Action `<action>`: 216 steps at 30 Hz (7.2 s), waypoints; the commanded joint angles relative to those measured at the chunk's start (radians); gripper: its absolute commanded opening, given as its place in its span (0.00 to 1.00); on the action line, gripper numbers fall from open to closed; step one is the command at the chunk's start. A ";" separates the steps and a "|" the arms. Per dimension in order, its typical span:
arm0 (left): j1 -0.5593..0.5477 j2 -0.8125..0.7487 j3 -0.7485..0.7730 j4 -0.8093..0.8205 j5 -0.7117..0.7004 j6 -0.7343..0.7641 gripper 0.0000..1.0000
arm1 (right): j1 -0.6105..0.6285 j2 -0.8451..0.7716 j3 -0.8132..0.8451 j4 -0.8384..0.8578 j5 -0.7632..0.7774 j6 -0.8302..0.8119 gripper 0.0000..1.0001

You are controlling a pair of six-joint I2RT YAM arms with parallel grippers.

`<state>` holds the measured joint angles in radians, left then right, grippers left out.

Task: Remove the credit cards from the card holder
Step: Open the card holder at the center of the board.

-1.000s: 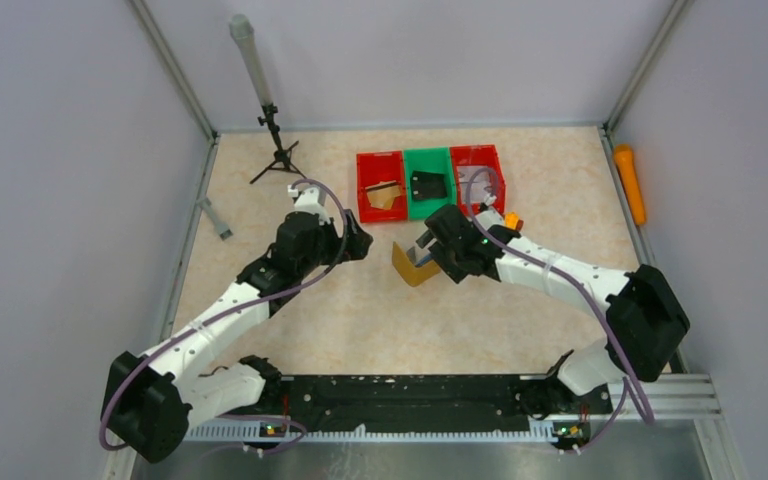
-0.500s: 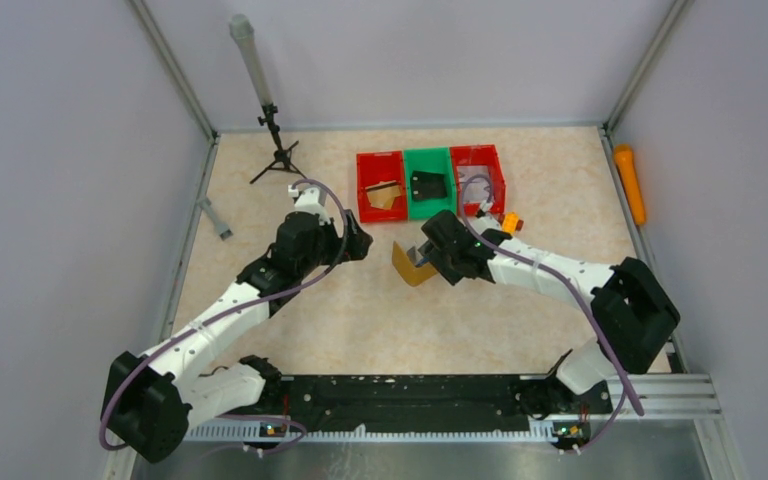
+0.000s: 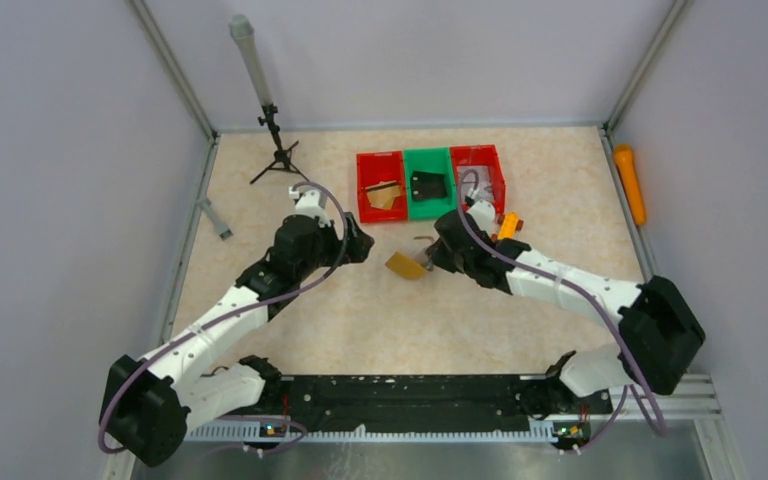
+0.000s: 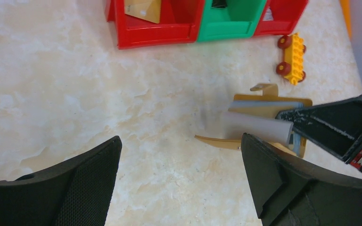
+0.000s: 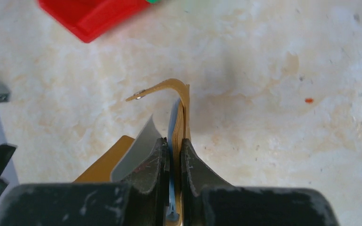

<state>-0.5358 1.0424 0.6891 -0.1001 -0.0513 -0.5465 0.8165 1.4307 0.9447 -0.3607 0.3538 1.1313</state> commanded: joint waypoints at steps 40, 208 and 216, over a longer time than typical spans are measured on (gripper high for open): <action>-0.023 0.316 -0.114 0.864 0.394 -0.798 0.99 | 0.015 -0.153 -0.672 1.806 -0.050 -1.063 0.00; -0.013 0.419 0.092 0.382 0.610 -0.002 0.25 | -0.392 0.155 -0.583 1.669 -1.060 -0.285 0.13; 0.029 0.426 0.056 0.497 0.721 -0.075 0.23 | -0.393 0.182 -0.580 1.740 -1.097 -0.242 0.13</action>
<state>-0.5205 1.4689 0.7605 0.2913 0.6003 -0.5858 0.4286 1.6009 0.3668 1.2224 -0.6819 0.8501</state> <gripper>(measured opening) 0.235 0.166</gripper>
